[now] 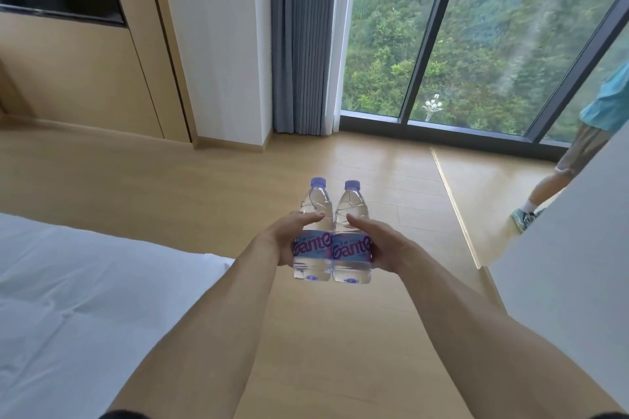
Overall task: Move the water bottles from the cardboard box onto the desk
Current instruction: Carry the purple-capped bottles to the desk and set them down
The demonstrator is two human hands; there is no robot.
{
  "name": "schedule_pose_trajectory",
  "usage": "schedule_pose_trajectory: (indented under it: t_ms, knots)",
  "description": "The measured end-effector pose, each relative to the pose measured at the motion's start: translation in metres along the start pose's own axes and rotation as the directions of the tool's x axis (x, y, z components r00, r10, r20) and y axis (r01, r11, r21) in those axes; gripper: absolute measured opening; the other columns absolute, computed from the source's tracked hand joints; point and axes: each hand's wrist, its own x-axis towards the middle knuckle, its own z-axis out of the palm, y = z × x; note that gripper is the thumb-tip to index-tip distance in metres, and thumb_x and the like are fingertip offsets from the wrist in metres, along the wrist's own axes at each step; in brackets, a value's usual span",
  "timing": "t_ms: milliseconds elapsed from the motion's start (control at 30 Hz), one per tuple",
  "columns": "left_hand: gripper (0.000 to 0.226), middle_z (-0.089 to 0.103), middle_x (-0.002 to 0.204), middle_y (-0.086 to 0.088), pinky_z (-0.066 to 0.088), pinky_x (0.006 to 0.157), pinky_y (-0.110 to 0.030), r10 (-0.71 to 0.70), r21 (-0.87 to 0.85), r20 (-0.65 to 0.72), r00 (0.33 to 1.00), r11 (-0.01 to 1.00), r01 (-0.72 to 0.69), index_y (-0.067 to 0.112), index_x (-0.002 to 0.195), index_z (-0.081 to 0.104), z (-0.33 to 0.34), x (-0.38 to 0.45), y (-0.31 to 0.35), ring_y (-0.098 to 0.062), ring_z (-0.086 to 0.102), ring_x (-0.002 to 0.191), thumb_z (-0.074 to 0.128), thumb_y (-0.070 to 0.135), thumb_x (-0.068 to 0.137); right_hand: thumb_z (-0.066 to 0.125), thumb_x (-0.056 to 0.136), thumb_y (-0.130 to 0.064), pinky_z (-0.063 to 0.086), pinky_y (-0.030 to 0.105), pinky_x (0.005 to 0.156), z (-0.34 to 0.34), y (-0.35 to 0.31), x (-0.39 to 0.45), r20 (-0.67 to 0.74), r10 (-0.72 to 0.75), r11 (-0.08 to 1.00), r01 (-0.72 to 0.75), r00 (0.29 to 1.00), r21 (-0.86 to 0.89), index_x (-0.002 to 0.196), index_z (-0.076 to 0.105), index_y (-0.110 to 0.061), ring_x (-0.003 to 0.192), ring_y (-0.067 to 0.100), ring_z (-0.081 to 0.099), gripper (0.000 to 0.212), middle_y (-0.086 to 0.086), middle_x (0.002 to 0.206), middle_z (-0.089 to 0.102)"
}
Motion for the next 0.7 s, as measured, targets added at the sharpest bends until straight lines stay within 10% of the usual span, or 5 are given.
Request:
schedule_pose_trajectory:
  t_ms: [367, 700]
  knots:
    - [0.038, 0.075, 0.104, -0.018, 0.054, 0.097, -0.054, -0.045, -0.089, -0.025, 0.999, 0.995, 0.043, 0.022, 0.124, 0.059, -0.085, 0.08, 0.069, -0.034, 0.074, 0.093, 0.061, 0.048, 0.096, 0.066, 0.095, -0.04, 0.059, 0.045, 0.089, 0.022, -0.067, 0.125, 0.045, 0.004, 1.0, -0.005, 0.999, 0.008, 0.138, 0.051, -0.009, 0.097, 0.031, 0.073, 0.055, 0.022, 0.117, 0.071]
    - [0.044, 0.072, 0.11, -0.022, 0.061, 0.075, -0.05, 0.003, -0.145, -0.239, 0.971, 0.989, -0.039, 0.019, 0.134, 0.052, -0.14, 0.168, 0.131, -0.036, 0.074, 0.088, 0.066, 0.037, 0.096, 0.064, 0.097, -0.035, 0.06, 0.042, 0.084, 0.012, -0.13, 0.264, 0.186, 0.029, 0.999, -0.025, 0.982, -0.024, 0.131, 0.057, -0.008, 0.093, 0.03, 0.073, 0.044, 0.019, 0.107, 0.073]
